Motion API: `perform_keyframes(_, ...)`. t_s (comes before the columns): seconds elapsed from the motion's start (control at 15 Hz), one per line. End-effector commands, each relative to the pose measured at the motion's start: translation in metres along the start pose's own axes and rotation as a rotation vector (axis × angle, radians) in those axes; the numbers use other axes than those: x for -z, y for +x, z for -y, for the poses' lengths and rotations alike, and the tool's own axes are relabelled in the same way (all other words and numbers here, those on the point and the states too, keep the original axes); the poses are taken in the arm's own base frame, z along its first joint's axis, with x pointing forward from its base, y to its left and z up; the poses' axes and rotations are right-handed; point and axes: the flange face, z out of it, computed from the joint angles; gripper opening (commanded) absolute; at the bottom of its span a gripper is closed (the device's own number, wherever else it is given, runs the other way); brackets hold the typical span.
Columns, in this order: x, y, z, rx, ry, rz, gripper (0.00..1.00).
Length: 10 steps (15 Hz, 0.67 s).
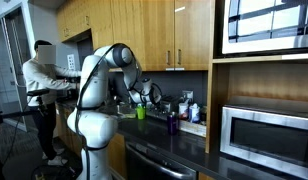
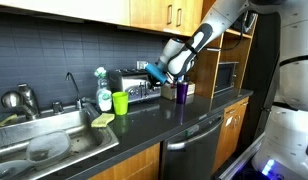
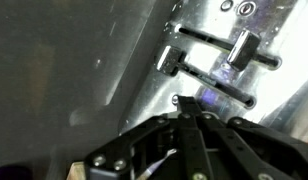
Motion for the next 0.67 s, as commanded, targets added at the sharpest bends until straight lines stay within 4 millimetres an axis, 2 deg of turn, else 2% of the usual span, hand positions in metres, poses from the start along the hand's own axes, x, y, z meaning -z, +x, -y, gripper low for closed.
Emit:
perform_keyframes(0.0, 0.0000, 0.0000, 0.0000, 0.000, 0.000, 0.000, 0.01)
perform_keyframes(0.33, 0.0000, 0.0000, 0.0000, 0.000, 0.000, 0.000, 0.01)
perform_keyframes(0.4, 0.0000, 0.0000, 0.0000, 0.000, 0.000, 0.000, 0.26)
perform_keyframes(0.47, 0.0002, 0.0004, 0.0001, -0.001, 0.000, -0.001, 0.27)
perform_keyframes(0.6, 0.0005, 0.0015, -0.0013, 0.001, -0.005, -0.003, 0.36)
